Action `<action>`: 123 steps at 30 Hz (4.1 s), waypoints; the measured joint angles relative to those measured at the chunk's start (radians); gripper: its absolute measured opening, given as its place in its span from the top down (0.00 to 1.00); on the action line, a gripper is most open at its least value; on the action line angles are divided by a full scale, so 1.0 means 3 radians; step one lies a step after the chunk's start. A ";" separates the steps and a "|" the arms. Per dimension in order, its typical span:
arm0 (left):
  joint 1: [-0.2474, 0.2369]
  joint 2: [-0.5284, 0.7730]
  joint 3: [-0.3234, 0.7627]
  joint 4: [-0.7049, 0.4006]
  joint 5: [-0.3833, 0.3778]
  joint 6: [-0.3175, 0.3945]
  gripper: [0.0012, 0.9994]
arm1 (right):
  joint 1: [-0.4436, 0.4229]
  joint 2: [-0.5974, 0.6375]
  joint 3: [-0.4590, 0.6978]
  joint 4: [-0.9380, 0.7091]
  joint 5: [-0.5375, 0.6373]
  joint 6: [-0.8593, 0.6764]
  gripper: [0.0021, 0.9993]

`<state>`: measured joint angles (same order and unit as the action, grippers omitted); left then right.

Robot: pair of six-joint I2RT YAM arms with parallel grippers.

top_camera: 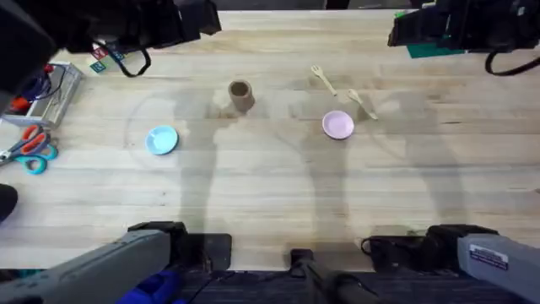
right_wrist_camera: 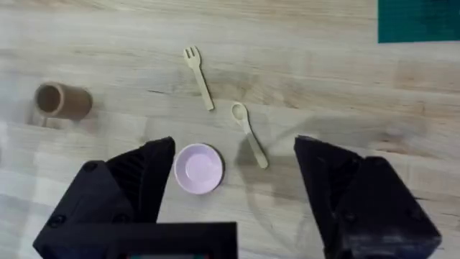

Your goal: Pick up a utensil and set it on the pink plate, then put the other utensil in the container.

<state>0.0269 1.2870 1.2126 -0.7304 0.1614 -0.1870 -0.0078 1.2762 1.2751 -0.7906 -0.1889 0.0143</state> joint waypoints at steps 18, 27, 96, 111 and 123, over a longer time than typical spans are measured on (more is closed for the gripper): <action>0.0000 0.0098 0.0089 -0.0049 0.0088 0.0074 0.01 | 0.0073 0.0223 0.0179 0.0167 -0.0251 -0.0159 0.00; 0.0000 0.0097 0.0089 -0.0048 0.0088 0.0075 0.01 | 0.0444 0.1100 0.0857 -0.0026 -0.0244 -0.0174 0.00; 0.0000 0.0097 0.0091 -0.0048 0.0088 0.0075 0.01 | 0.1091 0.2720 0.1008 0.0547 0.0716 -0.0071 0.97; 0.0000 0.0096 0.0091 -0.0049 0.0088 0.0075 0.01 | 0.1108 0.2336 0.1092 -0.0350 0.0653 -0.0664 0.97; 0.0000 0.0098 0.0091 -0.0049 0.0088 0.0075 0.01 | 0.1108 0.1684 0.1166 -0.0905 0.0653 -0.1011 0.97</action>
<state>0.0269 1.3163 1.2400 -0.7452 0.1879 -0.1646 0.3244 1.7814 1.6249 -1.0622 0.0071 -0.2891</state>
